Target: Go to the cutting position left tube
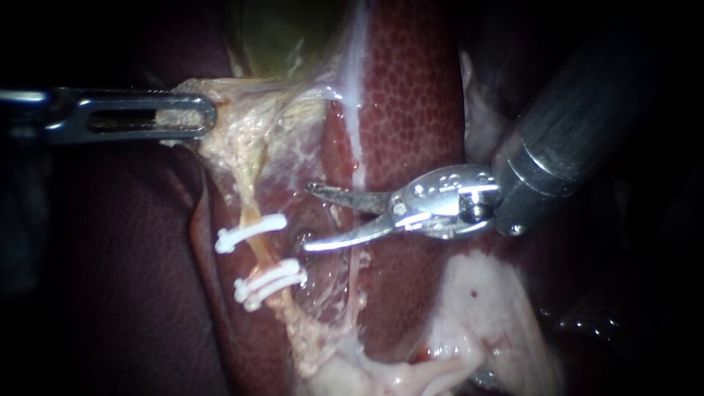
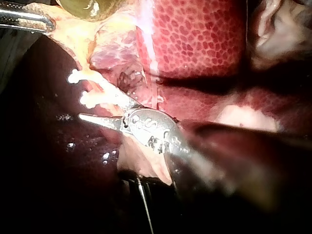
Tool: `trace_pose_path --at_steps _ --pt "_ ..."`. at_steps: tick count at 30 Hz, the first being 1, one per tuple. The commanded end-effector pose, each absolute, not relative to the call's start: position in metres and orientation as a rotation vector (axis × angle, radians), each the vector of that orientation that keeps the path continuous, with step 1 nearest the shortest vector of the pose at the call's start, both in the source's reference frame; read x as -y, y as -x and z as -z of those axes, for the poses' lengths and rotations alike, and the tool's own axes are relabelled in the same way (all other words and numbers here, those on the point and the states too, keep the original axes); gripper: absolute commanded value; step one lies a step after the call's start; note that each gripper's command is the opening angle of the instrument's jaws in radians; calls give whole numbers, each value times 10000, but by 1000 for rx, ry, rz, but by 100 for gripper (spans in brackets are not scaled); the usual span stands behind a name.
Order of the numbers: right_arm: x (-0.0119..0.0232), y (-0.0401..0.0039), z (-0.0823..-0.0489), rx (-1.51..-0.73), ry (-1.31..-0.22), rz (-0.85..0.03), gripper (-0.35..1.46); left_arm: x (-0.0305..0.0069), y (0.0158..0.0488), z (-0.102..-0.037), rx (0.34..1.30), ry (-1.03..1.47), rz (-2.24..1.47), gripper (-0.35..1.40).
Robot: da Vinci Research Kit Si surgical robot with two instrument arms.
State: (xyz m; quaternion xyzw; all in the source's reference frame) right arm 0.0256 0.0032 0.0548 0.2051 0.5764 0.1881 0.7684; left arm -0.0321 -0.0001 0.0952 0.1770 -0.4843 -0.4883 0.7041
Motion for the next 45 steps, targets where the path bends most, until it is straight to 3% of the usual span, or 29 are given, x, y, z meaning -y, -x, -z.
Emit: trace_pose_path --at_steps 1,16,24,45 --pt "-32 -256 -548 -1251 -445 -408 143 1 320 -951 1077 -394 1085 -35" --pt "-27 -259 -554 -1254 -446 -402 143 1 319 -951 1077 -394 1085 -35" --pt "-17 -268 -577 -1267 -451 -378 143 1 319 -950 1077 -394 1085 -35" --pt "13 -292 -650 -1202 -521 -378 143 3 319 -947 1077 -393 1087 -35"
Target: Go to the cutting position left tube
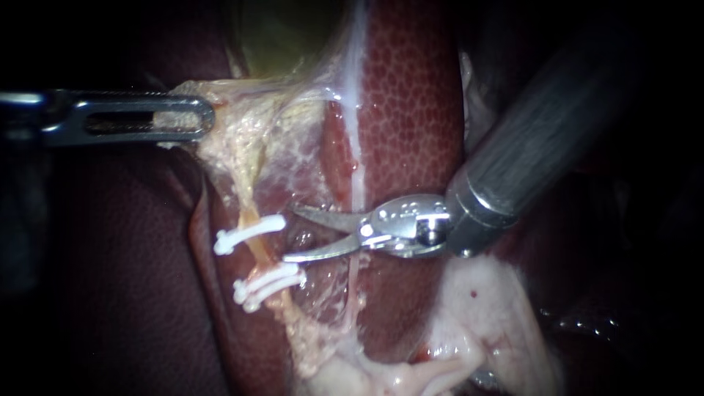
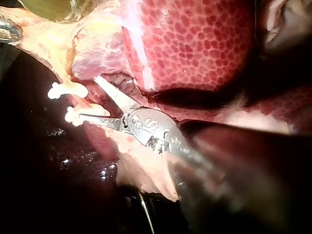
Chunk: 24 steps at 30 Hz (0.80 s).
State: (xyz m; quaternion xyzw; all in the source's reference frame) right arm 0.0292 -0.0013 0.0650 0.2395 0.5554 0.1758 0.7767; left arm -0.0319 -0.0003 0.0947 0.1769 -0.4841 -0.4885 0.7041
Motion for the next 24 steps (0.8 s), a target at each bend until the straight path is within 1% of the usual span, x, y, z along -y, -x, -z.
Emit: trace_pose_path --at_steps 1,12,21,24 --pt "15 -294 -651 -1203 -526 -378 143 3 319 -947 1077 -393 1087 -35" --pt "33 -305 -655 -1213 -594 -345 143 3 319 -947 1076 -393 1087 -35" --pt "47 -314 -649 -1185 -644 -287 138 3 320 -946 1076 -393 1087 -35" --pt "47 -320 -649 -1156 -661 -267 135 3 320 -946 1076 -393 1087 -35"
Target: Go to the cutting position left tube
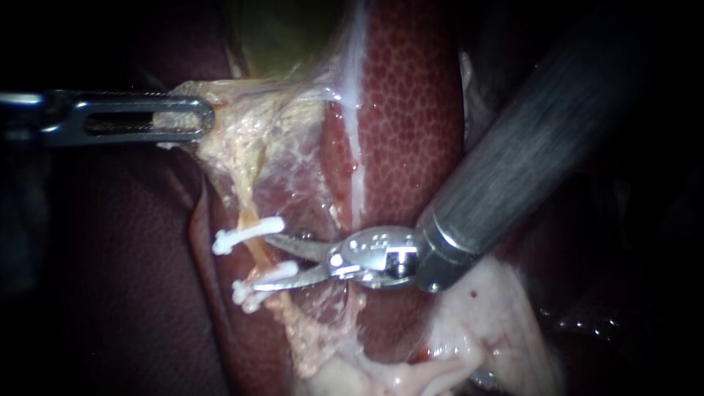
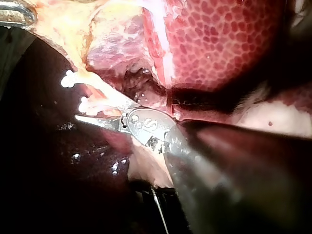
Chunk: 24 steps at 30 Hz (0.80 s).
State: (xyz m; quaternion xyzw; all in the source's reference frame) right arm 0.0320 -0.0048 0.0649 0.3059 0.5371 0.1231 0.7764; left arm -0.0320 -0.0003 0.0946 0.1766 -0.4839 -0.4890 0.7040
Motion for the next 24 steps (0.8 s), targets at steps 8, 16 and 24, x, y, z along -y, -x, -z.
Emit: trace_pose_path --at_steps 8,16,24 --pt "45 -327 -651 -1108 -677 -243 133 3 321 -946 1076 -392 1088 -35" --pt "41 -332 -649 -1065 -721 -178 125 4 322 -945 1076 -391 1089 -35" --pt "33 -347 -655 -1058 -784 -147 125 3 324 -945 1076 -387 1085 -35"
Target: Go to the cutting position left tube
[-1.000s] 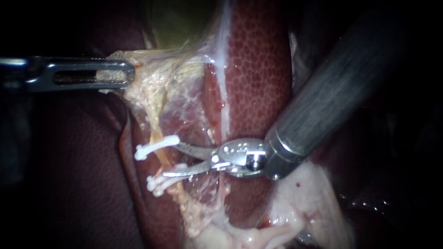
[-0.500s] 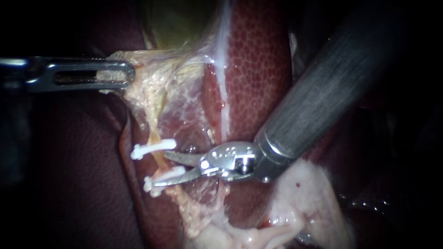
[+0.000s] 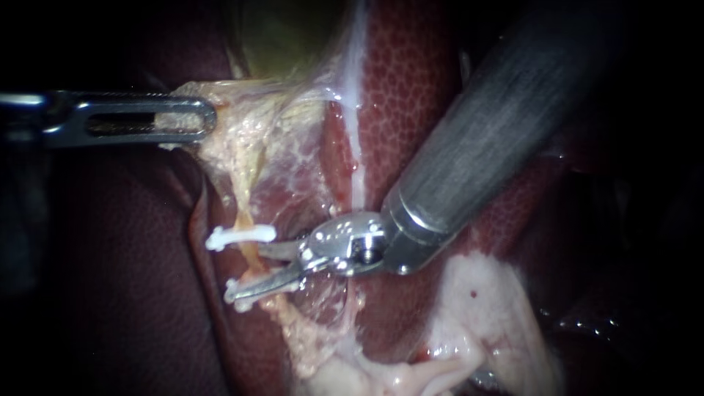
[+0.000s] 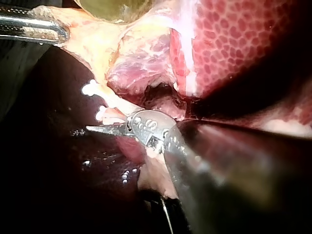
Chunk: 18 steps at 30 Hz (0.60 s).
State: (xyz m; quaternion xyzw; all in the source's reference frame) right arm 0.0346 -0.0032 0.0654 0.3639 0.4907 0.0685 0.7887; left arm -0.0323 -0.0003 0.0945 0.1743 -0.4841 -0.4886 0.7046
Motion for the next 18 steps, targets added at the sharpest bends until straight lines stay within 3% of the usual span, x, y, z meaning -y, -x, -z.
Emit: trace_pose_path --at_steps 1,18 --pt "32 -348 -656 -1054 -788 -149 125 3 324 -945 1076 -387 1085 -35" --pt "37 -380 -675 -1073 -812 -227 125 4 326 -945 1076 -386 1086 -35"
